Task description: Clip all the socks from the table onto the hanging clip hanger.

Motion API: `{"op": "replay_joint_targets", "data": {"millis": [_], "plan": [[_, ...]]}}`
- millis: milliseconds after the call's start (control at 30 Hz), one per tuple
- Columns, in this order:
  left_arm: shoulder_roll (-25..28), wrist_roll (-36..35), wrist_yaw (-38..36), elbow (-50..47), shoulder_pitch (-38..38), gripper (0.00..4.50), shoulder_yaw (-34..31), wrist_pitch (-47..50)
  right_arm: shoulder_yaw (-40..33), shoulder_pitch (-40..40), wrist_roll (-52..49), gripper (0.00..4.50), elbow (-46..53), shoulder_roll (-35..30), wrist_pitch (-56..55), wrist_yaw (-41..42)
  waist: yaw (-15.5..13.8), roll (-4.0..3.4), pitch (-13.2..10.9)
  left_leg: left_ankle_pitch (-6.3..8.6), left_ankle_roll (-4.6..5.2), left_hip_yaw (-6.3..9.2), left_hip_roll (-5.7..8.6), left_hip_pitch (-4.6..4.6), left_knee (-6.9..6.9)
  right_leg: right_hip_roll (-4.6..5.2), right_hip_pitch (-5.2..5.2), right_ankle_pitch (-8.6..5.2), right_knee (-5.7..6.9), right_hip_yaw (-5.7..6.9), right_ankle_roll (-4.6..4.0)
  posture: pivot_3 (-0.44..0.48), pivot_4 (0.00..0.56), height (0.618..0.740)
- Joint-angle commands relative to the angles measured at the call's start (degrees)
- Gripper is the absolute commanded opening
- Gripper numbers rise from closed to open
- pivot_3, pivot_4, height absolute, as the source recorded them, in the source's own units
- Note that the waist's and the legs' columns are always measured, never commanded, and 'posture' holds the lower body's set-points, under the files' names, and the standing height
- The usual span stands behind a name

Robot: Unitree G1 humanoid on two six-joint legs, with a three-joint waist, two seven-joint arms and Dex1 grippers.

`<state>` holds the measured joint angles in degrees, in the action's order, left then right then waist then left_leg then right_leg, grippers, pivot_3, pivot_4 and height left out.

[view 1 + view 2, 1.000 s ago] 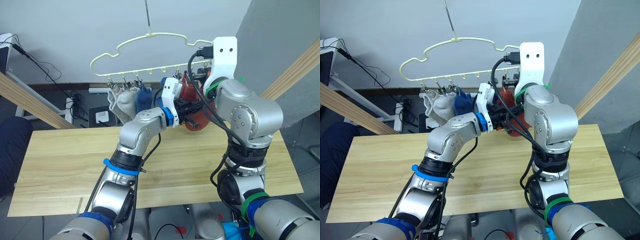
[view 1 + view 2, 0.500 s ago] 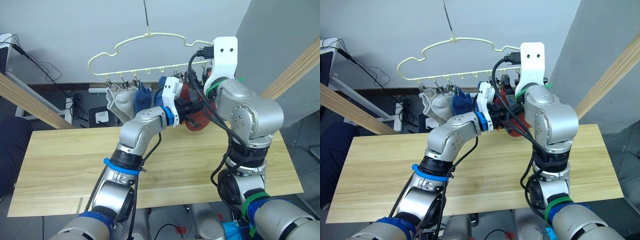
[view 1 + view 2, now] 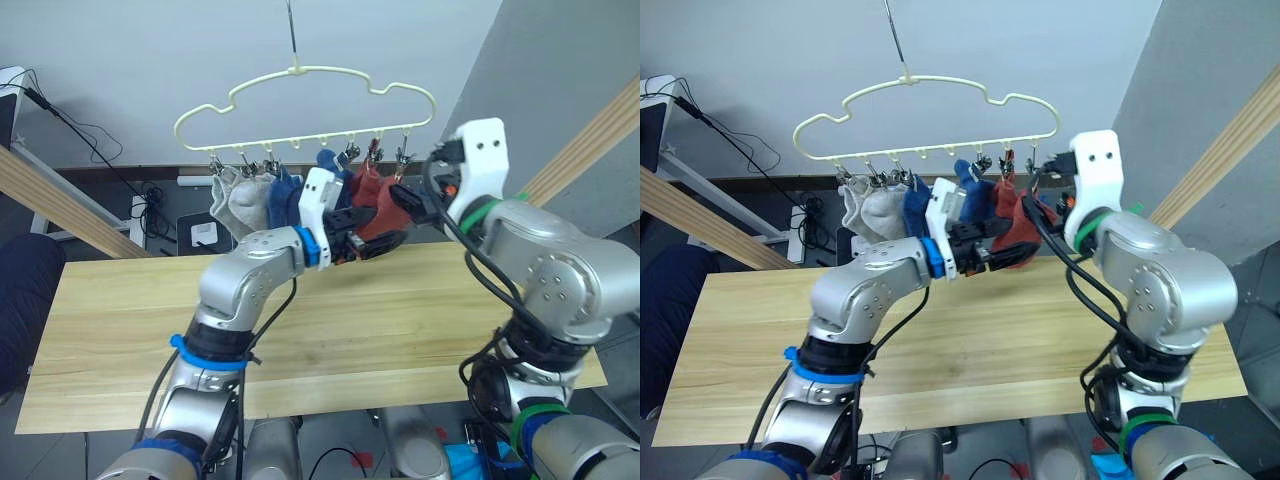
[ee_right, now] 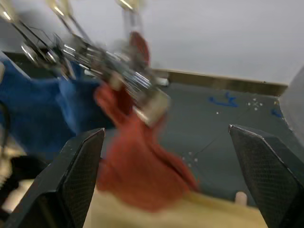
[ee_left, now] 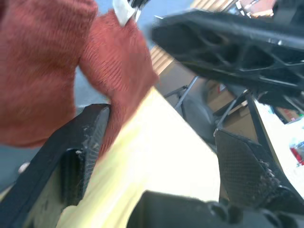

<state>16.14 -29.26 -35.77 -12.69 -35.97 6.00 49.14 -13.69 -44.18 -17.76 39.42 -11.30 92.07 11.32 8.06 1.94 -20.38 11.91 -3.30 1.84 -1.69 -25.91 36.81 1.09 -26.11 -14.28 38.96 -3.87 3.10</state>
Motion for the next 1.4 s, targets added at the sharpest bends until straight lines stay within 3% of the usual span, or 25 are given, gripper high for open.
{"op": "replay_joint_targets", "data": {"millis": [33, 167, 367, 500, 667, 800, 867, 1033, 1400], "plan": [[2.7, -2.2, -0.6, -7.3, 3.4, 3.93, -1.6, 1.0, -2.1, 3.7, -4.1, 4.36, 5.9, -2.2, 0.4, 3.2, 0.1, 0.01, 0.0, 0.0, 0.0, 0.0, 0.0, 0.01, 0.0, -0.01, 0.0, -0.01, 0.0, -0.01, 0.02, -0.26, 0.346, 0.74], [7.2, -2.9, -0.2, -12.8, 10.1, 3.93, -4.8, 0.6, -3.1, 12.2, -6.9, 4.36, 10.0, -4.3, -1.6, 7.3, 0.3, 0.01, 0.0, 0.0, -0.01, -0.02, -0.03, 0.04, -0.04, -0.04, 0.01, -0.02, -0.01, -0.03, 0.04, -0.259, 0.327, 0.74], [9.7, -0.9, 1.7, -16.4, 18.6, 3.93, -9.3, -6.0, 2.2, 30.6, -4.6, 4.36, 15.4, -9.5, -23.3, 10.4, 0.1, 0.09, 0.3, 0.0, -0.02, -0.06, 0.0, 0.04, 0.02, -0.01, 0.05, -0.16, -0.05, -0.06, 0.3, -0.241, 0.291, 0.74], [10.3, -0.9, 2.9, -18.3, 23.4, 3.93, -11.9, -7.9, 3.4, 37.5, -4.4, 4.36, 14.7, -10.1, -29.0, 9.6, 0.0, 0.19, 0.4, -0.01, -0.02, -0.11, 0.02, 0.05, 0.08, 0.01, 0.05, -0.14, -0.05, -0.1, 0.36, -0.237, 0.281, 0.74], [8.5, 2.5, 7.7, -22.8, 38.9, 3.93, -20.1, -15.6, 5.2, 49.7, -1.3, 4.36, 10.1, -9.8, -41.6, 10.6, 0.1, 0.25, 2.2, -0.01, -0.04, -0.15, -0.07, 0.17, 0.0, -0.03, 0.07, 0.01, 0.0, -0.15, 0.1, -0.193, 0.238, 0.74], [6.1, 5.8, 9.4, -21.4, 46.8, 3.93, -22.8, -23.7, 6.4, 54.7, -0.2, 4.36, 6.4, -9.5, -48.9, 11.0, -0.1, 0.32, 3.4, -0.01, -0.03, -0.21, -0.02, 0.21, 0.07, -0.01, 0.13, -0.08, -0.06, -0.19, 0.25, -0.161, 0.218, 0.74], [4.7, 7.4, 9.6, -19.8, 51.1, 3.93, -23.5, -27.7, 7.3, 57.7, 0.7, 4.36, 4.9, -9.9, -54.6, 12.4, -0.3, 0.59, 3.6, -0.02, -0.02, -0.21, -0.02, 0.7, 0.08, 0.0, 0.63, -0.15, -0.12, -0.17, 0.36, -0.161, 0.218, 0.74], [1.9, 10.6, 11.9, -18.7, 58.8, 3.93, -23.0, -32.0, 7.5, 63.3, 0.6, 4.36, 3.9, -10.5, -58.2, 13.5, -0.2, 0.88, 4.8, -0.01, 0.0, -0.31, -0.1, 1.14, 0.01, 0.04, 1.03, -0.21, -0.38, -0.21, -0.15, -0.15, 0.213, 0.74], [-2.7, 13.5, 14.4, -16.7, 68.2, 3.93, -25.5, -43.0, 5.3, 69.6, -0.8, 4.36, 0.6, -11.0, -64.6, 15.7, -0.5, 0.96, 6.0, 0.01, 0.02, -0.4, -0.15, 1.13, -0.03, 0.03, 0.97, -0.25, -0.41, -0.22, -0.21, -0.128, 0.205, 0.74]]}}
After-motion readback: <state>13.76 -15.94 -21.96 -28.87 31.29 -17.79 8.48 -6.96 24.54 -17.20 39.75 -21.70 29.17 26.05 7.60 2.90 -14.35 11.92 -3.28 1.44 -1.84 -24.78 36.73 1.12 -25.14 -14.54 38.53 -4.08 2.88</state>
